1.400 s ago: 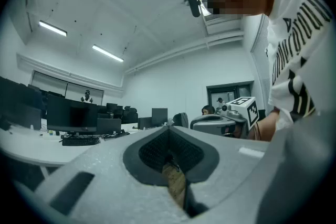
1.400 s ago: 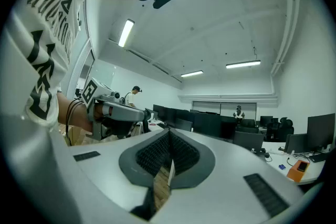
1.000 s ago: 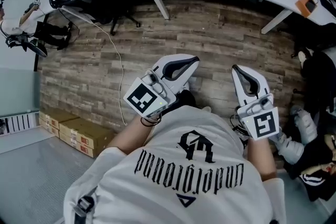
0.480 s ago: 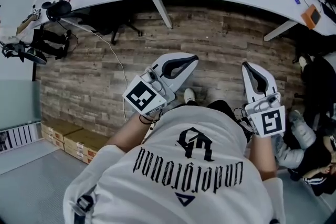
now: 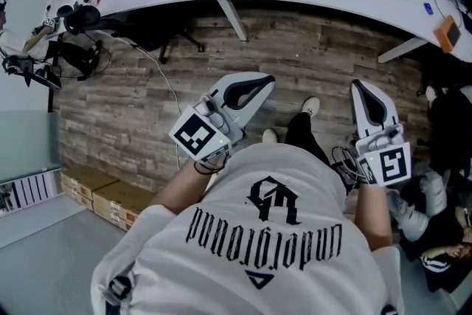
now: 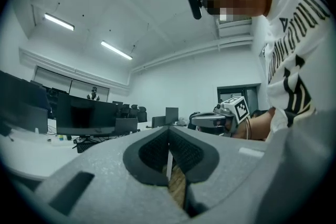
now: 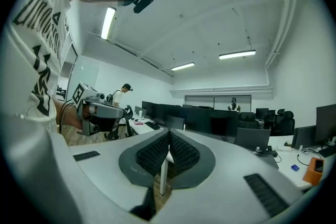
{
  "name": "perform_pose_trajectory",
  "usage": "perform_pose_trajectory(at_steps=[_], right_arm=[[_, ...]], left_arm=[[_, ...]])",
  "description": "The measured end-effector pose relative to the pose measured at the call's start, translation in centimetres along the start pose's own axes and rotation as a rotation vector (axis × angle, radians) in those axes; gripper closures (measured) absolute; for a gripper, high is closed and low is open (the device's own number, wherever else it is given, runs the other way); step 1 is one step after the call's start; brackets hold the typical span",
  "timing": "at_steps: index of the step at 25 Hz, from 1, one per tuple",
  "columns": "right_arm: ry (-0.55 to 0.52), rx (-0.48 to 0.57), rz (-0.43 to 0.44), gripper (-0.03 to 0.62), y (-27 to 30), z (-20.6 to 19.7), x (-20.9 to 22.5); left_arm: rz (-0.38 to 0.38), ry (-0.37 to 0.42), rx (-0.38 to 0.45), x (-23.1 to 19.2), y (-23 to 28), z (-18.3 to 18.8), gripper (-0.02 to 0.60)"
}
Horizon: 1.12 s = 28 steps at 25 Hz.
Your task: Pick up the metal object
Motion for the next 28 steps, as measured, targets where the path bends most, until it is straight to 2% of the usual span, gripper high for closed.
perform_pose_trajectory(at_steps=[3, 10, 15, 22, 28], right_arm=[[0.031, 0.002, 0.019, 0.58, 2.3, -0.5, 1.8], [0.011, -0.021, 0.053, 0.579, 7.1, -1.9, 7.6], [0.027, -0.042, 0.06, 0.579, 9.5, -2.7, 13.2], [-0.097, -0.073, 0.114, 0.579, 11.4, -3.1, 19.4], [-0.09, -0.083, 0.11, 0.579, 11.8, -3.4, 23.3]], left_arm=[[0.022, 0.0, -0.003, -2.0, 1.1, -0.1, 0.568], [0.044, -0.016, -0.027, -6.9, 6.6, -1.0, 0.568], [0.008, -0.032, -0.039, -10.0, 12.6, -1.2, 0.568], [-0.007, -0.042, -0.049, -13.3, 21.0, -1.3, 0.568], [-0.026, -0.027, -0.041, -14.3, 25.6, -0.8, 0.568]])
Point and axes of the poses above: the fingertips, and each gripper's own axes: y forward along the fingers, x to its right, z out of its top, the point moved 8 cm from there along -y, backward along the fingers, and after that the axes turned 9 degrees about -z, right-handed, at the moved point
